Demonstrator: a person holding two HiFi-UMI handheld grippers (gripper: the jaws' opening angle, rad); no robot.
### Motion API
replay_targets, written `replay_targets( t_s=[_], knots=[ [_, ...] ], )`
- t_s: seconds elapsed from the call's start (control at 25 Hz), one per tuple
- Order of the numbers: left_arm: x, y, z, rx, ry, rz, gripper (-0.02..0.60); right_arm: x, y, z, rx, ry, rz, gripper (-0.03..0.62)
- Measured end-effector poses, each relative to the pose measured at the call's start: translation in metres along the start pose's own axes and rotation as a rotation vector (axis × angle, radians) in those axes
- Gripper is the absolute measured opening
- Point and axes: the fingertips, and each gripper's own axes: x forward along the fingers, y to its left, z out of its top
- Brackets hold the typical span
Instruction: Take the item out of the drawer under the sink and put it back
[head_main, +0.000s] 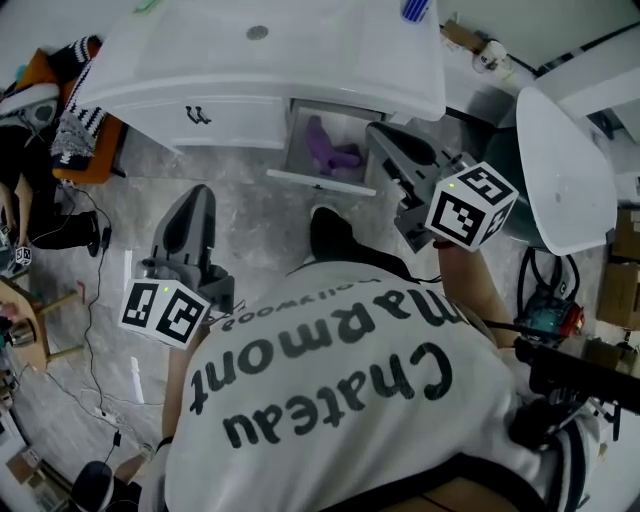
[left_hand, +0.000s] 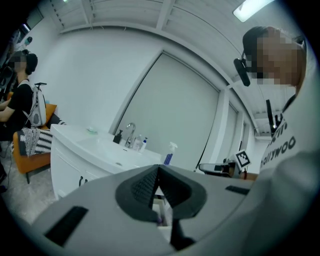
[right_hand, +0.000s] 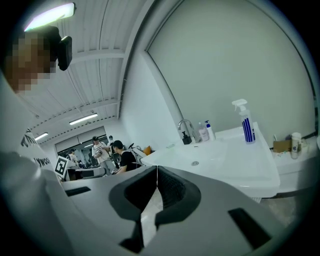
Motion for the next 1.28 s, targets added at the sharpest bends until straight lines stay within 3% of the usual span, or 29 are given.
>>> replay_targets(
  t_s=[0.56,0.8,1.0,1.28],
  knots=[
    [0.002,-0.004,-0.018,-0.024,0.02,0.006,0.009,0.013,0.003,-0.018,0.02,0.046,0.043,0.012],
    [0.046,0.01,-0.034,-0.042,0.054,0.037,0.009,0.046,-0.04,-0.027,0.071,0.08,0.07,0.012],
    [0.068,0.023,-0.05,-0.107,0.096,0.073,0.009,0.073,-0.063,-0.056,0.064,0.175,0.109,0.012],
    [0.073,0.033,-0.078,-0.173,0.118,0.119,0.009,0.106,-0.089,-0.131,0.023,0.384,0.104,0.012]
  ],
)
